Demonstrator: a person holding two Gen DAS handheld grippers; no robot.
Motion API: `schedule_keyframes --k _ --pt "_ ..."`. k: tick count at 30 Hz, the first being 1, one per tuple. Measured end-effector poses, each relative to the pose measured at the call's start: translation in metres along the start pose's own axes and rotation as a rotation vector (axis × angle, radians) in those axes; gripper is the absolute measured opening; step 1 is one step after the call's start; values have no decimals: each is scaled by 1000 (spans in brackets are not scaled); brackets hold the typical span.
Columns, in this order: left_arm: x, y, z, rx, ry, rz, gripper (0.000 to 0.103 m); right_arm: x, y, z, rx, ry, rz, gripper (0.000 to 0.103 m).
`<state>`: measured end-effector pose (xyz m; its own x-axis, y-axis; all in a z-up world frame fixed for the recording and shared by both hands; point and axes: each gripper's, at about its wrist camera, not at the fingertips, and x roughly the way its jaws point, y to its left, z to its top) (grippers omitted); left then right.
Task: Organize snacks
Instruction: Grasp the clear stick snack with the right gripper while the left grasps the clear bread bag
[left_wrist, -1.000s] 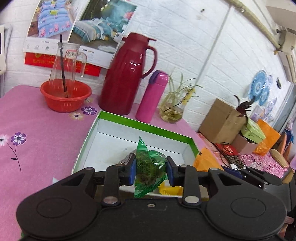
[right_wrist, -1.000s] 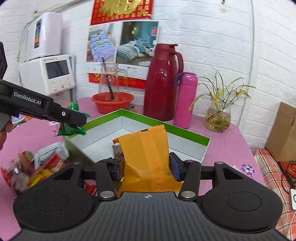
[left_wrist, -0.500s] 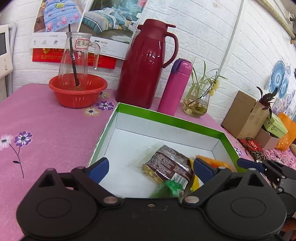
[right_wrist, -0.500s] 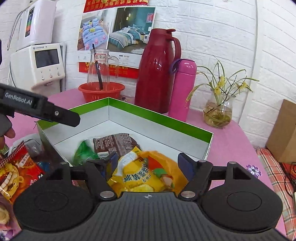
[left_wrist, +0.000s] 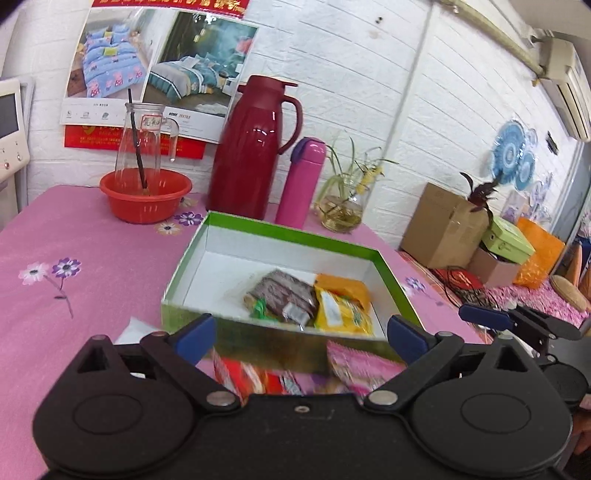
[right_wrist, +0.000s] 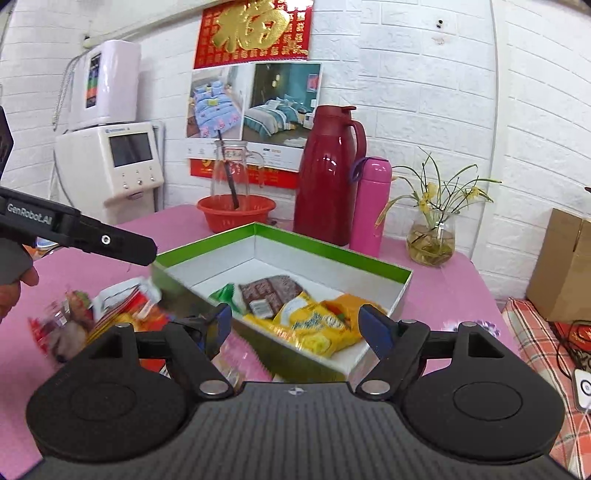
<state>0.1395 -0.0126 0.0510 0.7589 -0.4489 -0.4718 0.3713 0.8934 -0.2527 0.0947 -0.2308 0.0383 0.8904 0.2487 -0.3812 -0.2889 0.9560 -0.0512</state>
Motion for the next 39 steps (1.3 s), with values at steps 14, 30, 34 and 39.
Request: schedule_keyframes --k 14,30,34,39 --pt "-53 -6 -97 -146 52 -41 103 -66 36 -64 10 83 60 103" --pt "-1 6 -93 50 149 31 62 -46 96 -83 -192 273 323 86" --pt "3 9 -97 51 165 12 42 -50 93 -85 -172 287 328 50" --pt "-2 9 -100 45 168 0 50 -51 92 -86 -165 289 326 50"
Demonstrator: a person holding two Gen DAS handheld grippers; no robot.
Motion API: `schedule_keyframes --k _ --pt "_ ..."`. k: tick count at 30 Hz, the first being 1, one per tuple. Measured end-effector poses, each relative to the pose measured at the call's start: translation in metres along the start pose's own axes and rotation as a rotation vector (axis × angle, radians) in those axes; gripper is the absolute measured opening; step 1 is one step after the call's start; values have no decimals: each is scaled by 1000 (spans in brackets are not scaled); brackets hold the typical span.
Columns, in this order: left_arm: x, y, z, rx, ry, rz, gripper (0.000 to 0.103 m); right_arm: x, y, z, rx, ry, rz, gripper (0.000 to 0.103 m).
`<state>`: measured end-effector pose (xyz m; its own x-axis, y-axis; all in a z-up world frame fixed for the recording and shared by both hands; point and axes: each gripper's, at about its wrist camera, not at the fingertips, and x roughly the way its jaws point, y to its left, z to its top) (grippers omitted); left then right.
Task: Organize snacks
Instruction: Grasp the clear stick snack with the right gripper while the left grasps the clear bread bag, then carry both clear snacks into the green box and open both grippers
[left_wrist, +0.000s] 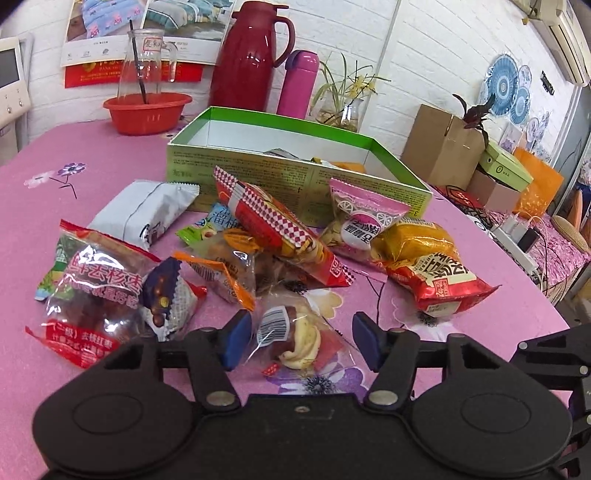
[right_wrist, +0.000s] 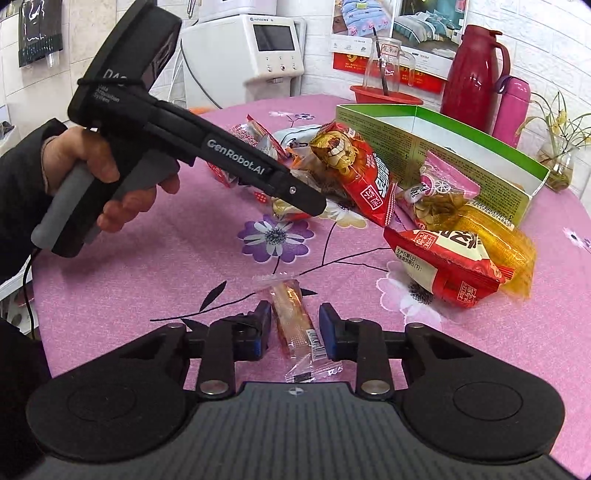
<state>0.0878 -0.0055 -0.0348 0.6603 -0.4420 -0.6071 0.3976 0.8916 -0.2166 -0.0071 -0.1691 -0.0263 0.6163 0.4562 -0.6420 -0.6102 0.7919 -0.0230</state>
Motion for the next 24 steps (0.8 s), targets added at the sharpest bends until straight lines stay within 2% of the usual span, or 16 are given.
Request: schedule_keyframes --k 3,6,8,11,12,14,17,24 --pt "-3 -1 -5 -4 9 -8 55 -1 -1 -1 2 0 1 50" --pt "-3 -2 -7 -11 28 -22 52 0 -2 0 13 1 2 50" --pt "-1 -2 -7 -9 38 -32 44 0 -2 0 20 0 3 50" --pt "2 -6 -7 8 27 -22 44 0 -1 -1 13 -9 1 50" --pt "2 -6 -8 12 22 -22 43 0 -1 -2 11 -14 2 48" --pt "3 -6 -8 15 17 -11 39 -1 0 -4 5 -24 5 33" --pt "0 -5 -8 -15 22 -31 33 -2 2 -3 -1 -24 -6 33" --pt "-29 -11 -1 -8 -29 -72 31 -16 -8 9 23 -81 -18 33"
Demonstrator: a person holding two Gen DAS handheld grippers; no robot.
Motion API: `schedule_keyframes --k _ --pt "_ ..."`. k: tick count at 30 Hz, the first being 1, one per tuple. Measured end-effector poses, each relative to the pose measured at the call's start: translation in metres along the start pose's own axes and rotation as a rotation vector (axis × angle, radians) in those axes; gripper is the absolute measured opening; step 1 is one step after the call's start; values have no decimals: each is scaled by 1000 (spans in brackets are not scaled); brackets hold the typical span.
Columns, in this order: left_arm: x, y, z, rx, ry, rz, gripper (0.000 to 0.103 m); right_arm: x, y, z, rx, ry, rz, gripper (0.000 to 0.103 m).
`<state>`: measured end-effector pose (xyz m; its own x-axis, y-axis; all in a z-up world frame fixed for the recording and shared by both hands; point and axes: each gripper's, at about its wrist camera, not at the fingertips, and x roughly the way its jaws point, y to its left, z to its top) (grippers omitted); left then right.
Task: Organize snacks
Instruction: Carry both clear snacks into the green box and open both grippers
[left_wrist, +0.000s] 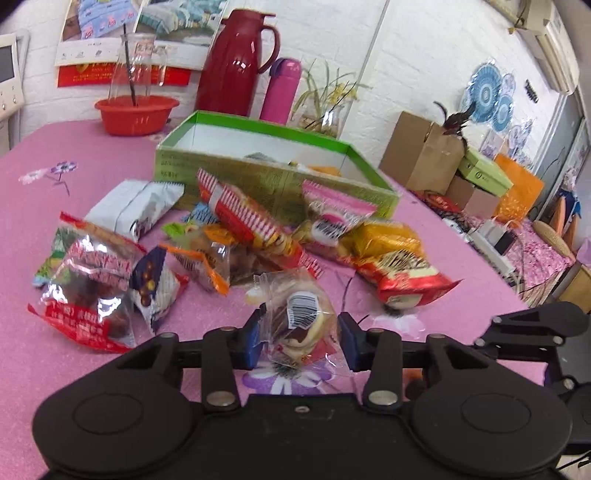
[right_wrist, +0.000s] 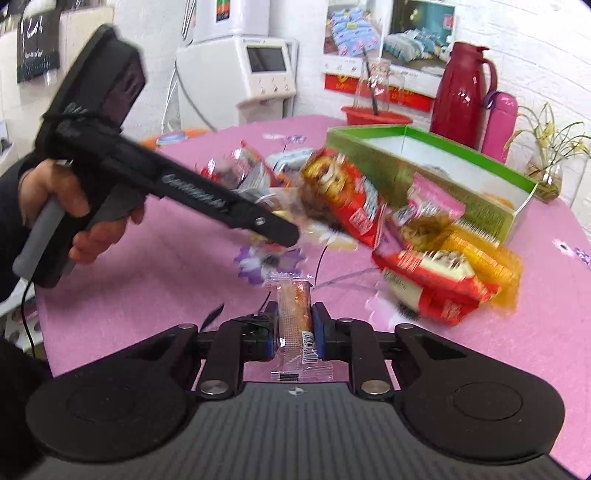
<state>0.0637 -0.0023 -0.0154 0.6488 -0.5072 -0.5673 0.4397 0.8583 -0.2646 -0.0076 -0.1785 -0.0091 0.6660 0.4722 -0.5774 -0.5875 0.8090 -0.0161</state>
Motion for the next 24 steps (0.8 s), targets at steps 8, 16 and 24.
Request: schedule_keyframes --k 8,16,24 --pt "-23 -6 55 27 -141 -19 33 -6 -32 41 22 -147 -118 33" --pt "13 16 107 -6 -192 56 33 17 -79 74 91 -206 -241 33" --pt "71 42 136 -36 -168 157 34 44 -126 87 136 -185 -338 33"
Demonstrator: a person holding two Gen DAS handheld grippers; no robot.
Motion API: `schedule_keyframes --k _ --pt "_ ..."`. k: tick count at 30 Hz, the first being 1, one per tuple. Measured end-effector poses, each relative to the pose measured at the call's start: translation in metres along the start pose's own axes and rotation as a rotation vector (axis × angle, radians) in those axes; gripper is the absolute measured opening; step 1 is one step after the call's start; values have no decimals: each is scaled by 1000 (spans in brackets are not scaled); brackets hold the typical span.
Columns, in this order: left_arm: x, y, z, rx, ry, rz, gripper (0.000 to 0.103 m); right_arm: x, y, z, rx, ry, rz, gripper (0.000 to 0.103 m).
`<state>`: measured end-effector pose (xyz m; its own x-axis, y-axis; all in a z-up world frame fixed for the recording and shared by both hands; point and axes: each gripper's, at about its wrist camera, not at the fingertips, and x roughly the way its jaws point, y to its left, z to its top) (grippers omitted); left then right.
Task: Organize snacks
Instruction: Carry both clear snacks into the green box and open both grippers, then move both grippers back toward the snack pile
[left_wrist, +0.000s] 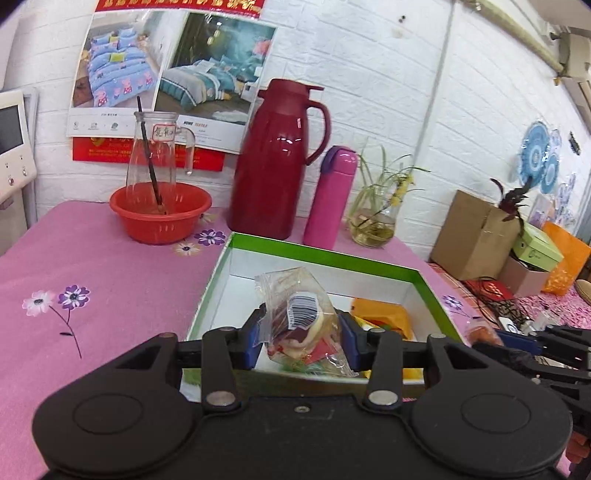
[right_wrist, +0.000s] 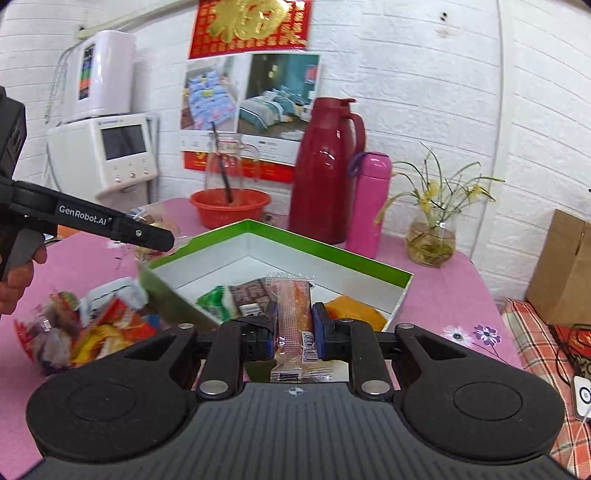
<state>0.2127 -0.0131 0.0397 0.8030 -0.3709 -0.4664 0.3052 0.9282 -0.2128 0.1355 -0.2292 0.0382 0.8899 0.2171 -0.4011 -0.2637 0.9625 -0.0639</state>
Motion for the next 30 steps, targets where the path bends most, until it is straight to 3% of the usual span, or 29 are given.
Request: schedule_keyframes --k 9,10,11,12,13,14,15,21,30 --pt "48 11 6 -18 54 16 38 48 -16 -3 44 29 -2 34" --pt "50 12 4 -21 54 16 47 52 -15 -5 33 34 -1 38" --pt "52 13 3 -26 51 12 78 57 -13 -7 18 36 -8 53" --pt "52 15 1 -34 47 11 96 59 -11 -9 -3 38 -24 62" --pt "50 16 0 -43 39 17 103 60 -9 -10 -19 34 -40 82" --pt "48 16 -1 -48 28 20 103 58 -9 -12 -28 24 -49 99" --pt "46 17 -1 -48 21 18 103 56 -10 -12 -29 9 -49 103" --pt "30 10 2 -56 21 7 103 40 -14 -8 4 0 -28 103" --pt "-30 -26 -9 -43 10 -50 103 -25 2 -9 -22 -59 6 103"
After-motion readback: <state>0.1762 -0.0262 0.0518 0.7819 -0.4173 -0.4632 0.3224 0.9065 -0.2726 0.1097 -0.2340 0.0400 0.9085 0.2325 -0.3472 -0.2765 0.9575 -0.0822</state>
